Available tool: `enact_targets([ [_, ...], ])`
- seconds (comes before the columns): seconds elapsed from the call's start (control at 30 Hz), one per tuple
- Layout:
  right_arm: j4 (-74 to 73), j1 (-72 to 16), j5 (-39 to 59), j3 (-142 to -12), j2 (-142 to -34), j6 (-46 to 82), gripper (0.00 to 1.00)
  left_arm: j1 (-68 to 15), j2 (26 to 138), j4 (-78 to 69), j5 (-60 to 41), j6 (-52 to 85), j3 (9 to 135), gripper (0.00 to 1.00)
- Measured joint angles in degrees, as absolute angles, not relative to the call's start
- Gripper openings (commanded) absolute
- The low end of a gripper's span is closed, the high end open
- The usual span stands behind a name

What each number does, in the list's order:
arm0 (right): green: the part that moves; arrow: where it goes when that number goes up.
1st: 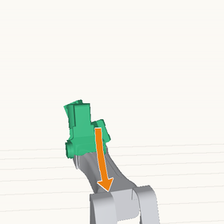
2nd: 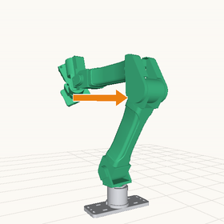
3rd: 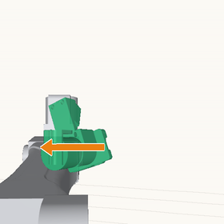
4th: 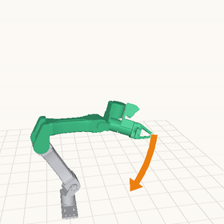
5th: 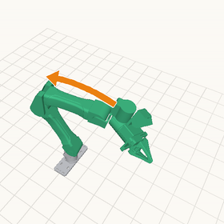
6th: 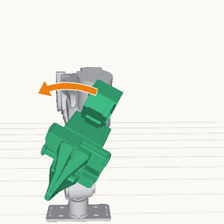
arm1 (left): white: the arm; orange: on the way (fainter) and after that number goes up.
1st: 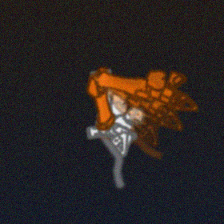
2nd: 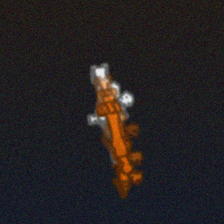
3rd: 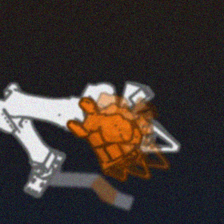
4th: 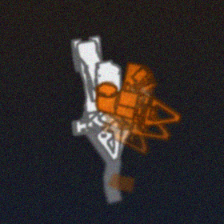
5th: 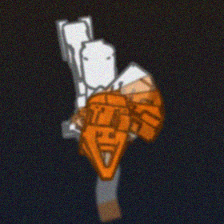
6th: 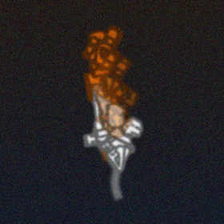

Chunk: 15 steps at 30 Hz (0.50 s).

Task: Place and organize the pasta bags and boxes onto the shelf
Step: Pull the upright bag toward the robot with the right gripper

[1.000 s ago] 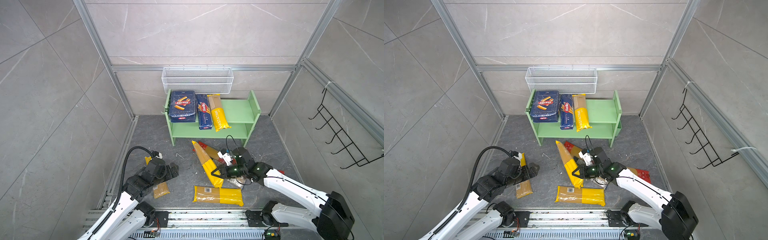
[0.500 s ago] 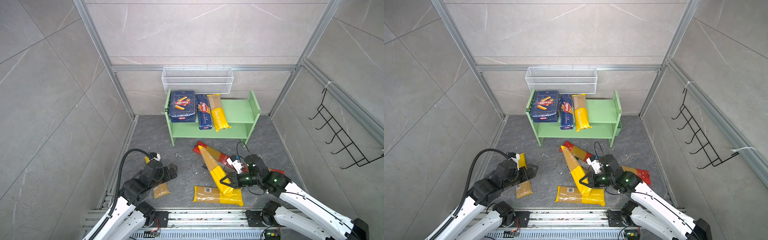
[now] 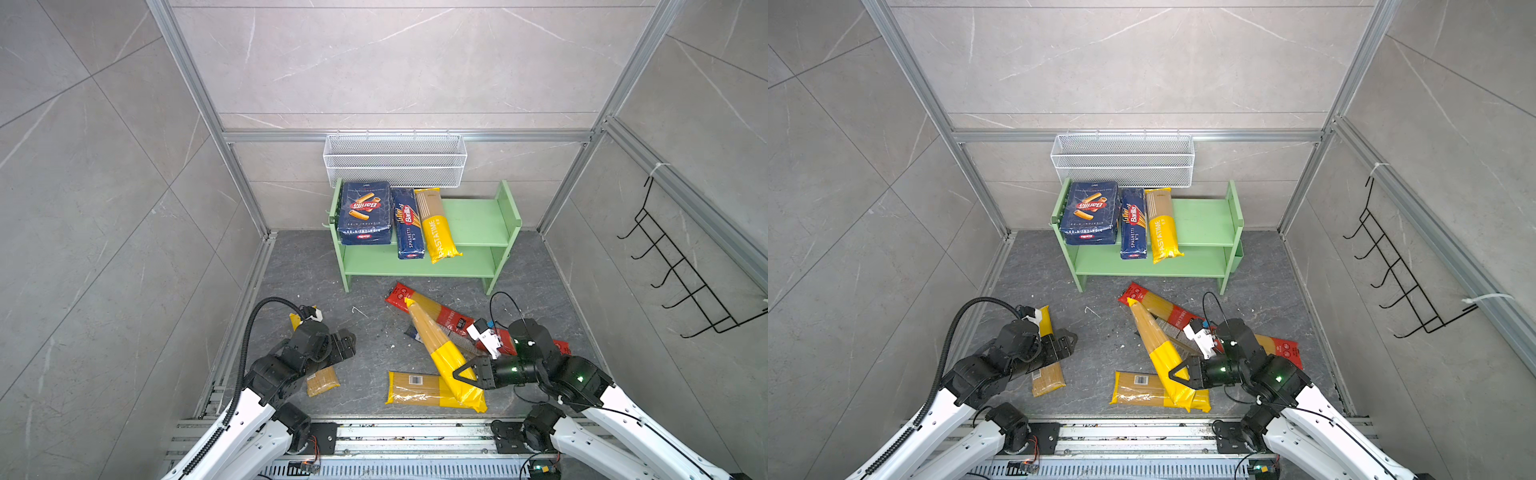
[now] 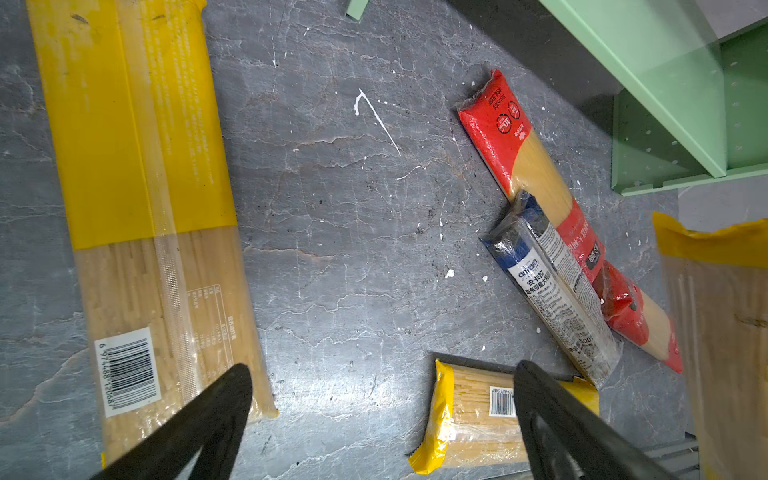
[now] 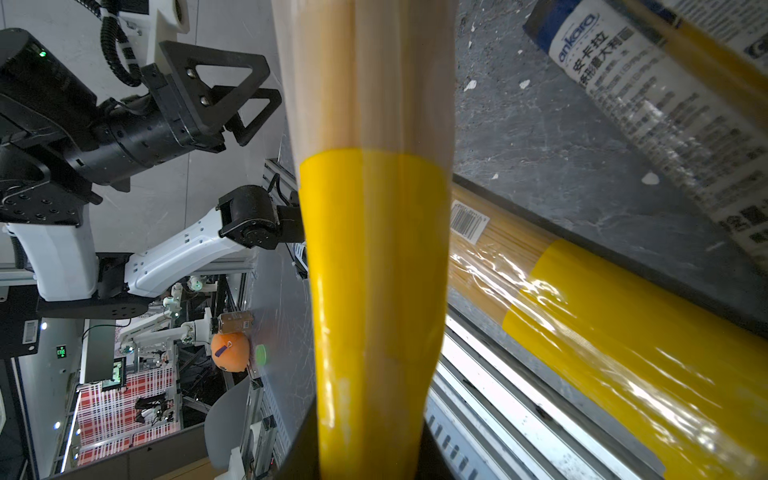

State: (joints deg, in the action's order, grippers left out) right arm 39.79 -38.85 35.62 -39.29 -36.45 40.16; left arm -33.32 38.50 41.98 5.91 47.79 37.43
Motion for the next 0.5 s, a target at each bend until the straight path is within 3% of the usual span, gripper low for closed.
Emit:
enact_targets([
  [0.5, 45.58, -38.85, 36.95, -49.6, -34.96, 40.14, 0.0, -33.34, 41.67, 40.93, 5.91, 47.77, 37.58, 1.0],
])
